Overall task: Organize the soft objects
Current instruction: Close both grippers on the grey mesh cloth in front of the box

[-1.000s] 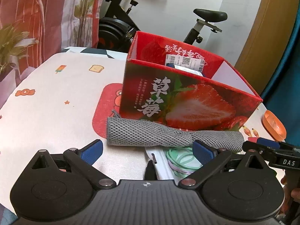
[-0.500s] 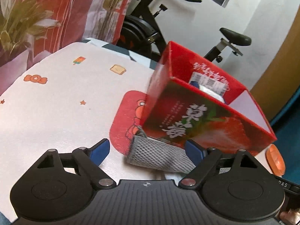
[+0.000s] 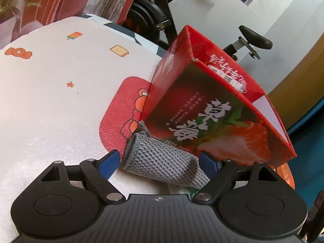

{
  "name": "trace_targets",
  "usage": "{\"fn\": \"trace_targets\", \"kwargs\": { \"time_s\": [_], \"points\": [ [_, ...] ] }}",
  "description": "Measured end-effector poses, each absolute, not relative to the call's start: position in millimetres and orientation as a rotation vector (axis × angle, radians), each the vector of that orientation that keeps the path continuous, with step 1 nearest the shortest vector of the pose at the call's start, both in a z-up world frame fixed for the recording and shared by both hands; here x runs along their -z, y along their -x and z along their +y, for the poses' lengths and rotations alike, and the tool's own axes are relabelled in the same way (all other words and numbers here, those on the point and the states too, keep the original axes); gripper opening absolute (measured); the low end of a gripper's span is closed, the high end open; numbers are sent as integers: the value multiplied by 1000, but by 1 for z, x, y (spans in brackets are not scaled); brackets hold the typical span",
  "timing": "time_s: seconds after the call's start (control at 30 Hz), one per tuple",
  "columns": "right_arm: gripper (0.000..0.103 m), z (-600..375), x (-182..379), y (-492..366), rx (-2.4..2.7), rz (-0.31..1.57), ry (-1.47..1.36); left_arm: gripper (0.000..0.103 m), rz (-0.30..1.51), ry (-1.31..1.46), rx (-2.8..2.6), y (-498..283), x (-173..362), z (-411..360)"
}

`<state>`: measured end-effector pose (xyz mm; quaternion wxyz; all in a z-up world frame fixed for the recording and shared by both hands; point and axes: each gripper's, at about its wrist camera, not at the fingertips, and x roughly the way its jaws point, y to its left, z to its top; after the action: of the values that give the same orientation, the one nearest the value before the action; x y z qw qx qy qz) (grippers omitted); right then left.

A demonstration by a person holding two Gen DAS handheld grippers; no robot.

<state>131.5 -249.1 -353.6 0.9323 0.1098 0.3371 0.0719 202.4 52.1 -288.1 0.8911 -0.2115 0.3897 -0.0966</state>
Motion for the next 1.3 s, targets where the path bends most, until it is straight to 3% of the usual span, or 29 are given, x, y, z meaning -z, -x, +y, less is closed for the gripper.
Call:
{"fn": "trace_targets", "kwargs": {
  "time_s": [0.13,0.4,0.57,0.93,1.13,1.2,1.3],
  "points": [
    [31,-251,354,-132,-153,689,-233,71,835,409,167,-208,296,52],
    [31,-253,354,-132,-160,690,-247,54,819,408,174,-200,299,58],
    [34,-258,355,-133,-186,698,-284,30,808,404,191,-193,304,58],
    [41,-270,357,-132,-230,713,-381,27,783,298,202,-188,303,47],
    [25,-269,357,-130,-216,703,-362,27,768,273,208,-185,303,46],
    [13,-268,355,-129,-232,691,-360,26,768,273,211,-184,304,47],
    [12,-263,347,-122,-243,652,-326,20,759,284,211,-182,300,50]
  ]
}}
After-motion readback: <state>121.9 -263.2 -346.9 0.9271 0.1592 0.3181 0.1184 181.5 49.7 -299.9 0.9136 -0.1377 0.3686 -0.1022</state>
